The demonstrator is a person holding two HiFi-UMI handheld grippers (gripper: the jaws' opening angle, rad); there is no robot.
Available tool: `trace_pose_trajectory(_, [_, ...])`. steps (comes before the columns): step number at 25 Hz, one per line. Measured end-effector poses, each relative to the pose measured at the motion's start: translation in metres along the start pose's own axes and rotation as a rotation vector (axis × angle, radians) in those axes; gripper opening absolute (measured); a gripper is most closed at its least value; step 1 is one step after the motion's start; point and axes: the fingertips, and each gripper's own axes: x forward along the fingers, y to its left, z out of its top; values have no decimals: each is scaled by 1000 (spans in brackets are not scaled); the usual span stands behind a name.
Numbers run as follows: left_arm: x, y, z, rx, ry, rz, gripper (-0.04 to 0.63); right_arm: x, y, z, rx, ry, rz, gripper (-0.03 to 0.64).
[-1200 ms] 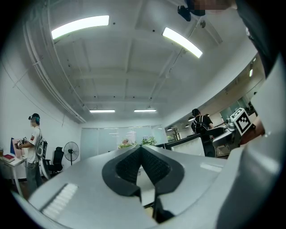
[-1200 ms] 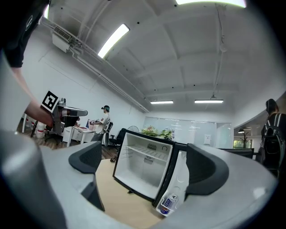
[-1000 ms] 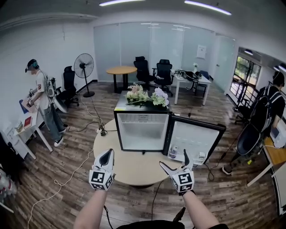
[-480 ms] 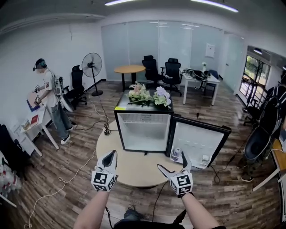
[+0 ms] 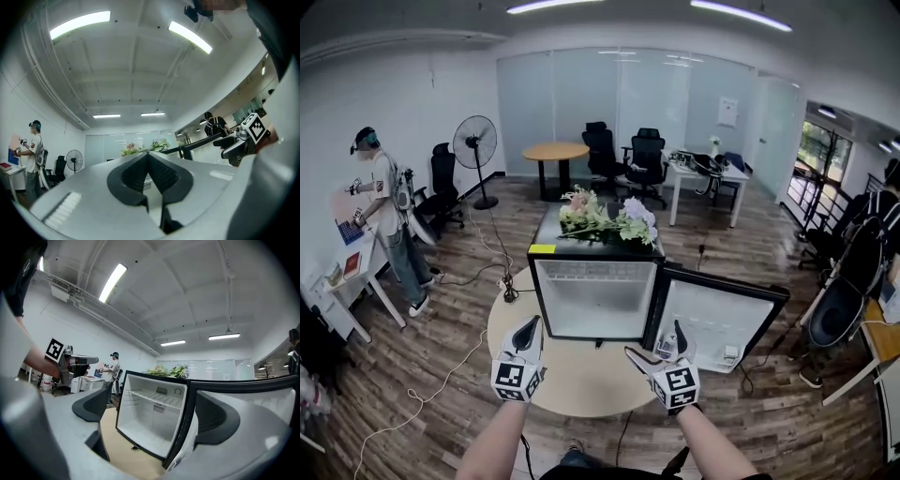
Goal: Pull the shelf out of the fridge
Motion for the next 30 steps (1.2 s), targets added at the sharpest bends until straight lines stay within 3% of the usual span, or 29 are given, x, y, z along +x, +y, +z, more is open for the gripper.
trace_pose_trajectory(15, [117, 61, -60, -66, -9, -103, 0, 124, -26, -5, 75, 32, -103, 586])
trace_pose_trajectory(22, [147, 64, -84, -70, -20, -177, 0, 164, -34, -18, 85, 45, -152, 584])
trace_pose_trajectory(30, [166, 58, -95, -83, -20, -203, 0, 192, -45, -26, 86, 62, -160, 584])
